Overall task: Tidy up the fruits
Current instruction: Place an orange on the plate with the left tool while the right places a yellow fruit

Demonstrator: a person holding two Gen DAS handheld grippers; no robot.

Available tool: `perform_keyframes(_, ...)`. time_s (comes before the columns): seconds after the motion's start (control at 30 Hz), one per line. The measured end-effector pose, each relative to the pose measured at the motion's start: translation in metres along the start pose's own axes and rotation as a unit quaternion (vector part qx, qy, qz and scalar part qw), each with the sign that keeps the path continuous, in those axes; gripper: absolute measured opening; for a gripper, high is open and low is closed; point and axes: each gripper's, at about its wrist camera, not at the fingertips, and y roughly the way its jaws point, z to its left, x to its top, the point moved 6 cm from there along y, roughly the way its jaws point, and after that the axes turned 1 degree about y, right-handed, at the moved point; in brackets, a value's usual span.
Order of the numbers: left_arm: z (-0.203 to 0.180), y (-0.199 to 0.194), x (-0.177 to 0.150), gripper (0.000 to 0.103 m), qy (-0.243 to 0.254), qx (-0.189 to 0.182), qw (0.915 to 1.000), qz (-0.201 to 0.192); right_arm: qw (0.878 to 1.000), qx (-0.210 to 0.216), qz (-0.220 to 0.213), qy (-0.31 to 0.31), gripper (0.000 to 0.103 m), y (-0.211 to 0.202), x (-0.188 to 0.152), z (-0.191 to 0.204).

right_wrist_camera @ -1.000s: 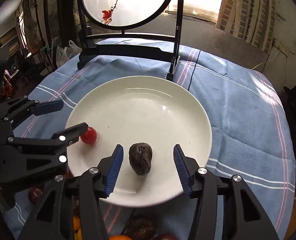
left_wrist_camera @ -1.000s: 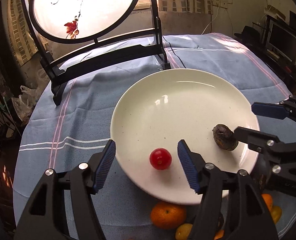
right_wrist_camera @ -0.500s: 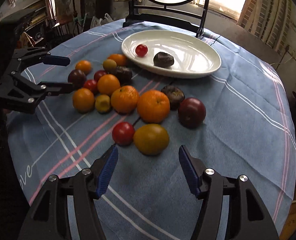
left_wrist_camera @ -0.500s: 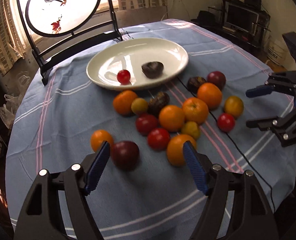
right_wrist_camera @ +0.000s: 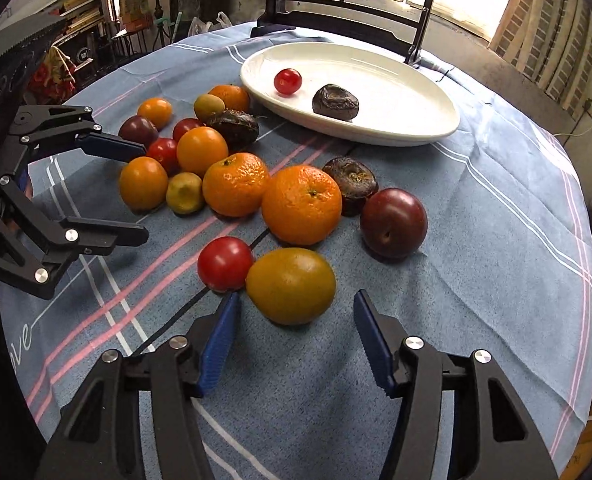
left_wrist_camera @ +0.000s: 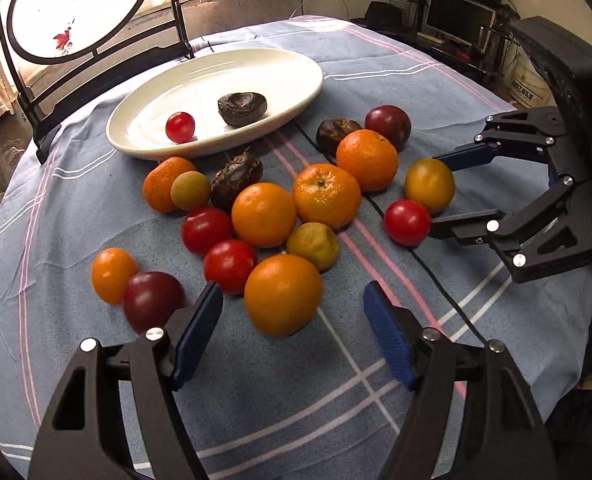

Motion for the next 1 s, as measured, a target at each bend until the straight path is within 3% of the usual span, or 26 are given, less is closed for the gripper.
perform_keyframes(0.07,0.000,0.000,0.003,0.068,-0.002,0.000,1.0000,-0.003,1.000,0.004,-0.002,-0.010,0.042,0.001,0.002,0.001)
perform_keyframes(0.1,0.002,-0.001,0.003,0.065,-0.004,0.001,1.0000,-0.004,1.000,0.004,-0.003,-0.014,0.042,0.000,0.003,0.001)
perform_keyframes(0.17,0.005,-0.001,0.003,0.036,-0.008,0.003,1.0000,-0.003,1.000,0.001,-0.005,-0.019,0.041,0.000,0.004,0.002)
perform_keyframes(0.37,0.009,-0.012,-0.002,0.036,-0.009,-0.007,0.9999,-0.007,1.000,0.007,-0.007,0.002,0.041,-0.011,0.001,-0.001)
perform_keyframes(0.53,0.017,-0.036,0.013,0.036,-0.009,-0.004,0.9993,-0.035,1.000,0.012,-0.021,0.009,0.041,-0.025,0.012,-0.005)
perform_keyframes(0.8,0.082,-0.049,0.112,0.037,-0.076,0.060,0.9906,-0.096,0.995,-0.014,-0.091,0.036,0.041,-0.037,0.105,-0.033)
perform_keyframes(1.0,0.120,-0.003,0.159,0.037,-0.123,0.086,0.9868,-0.061,0.991,-0.008,-0.080,0.104,0.041,0.008,0.169,-0.065)
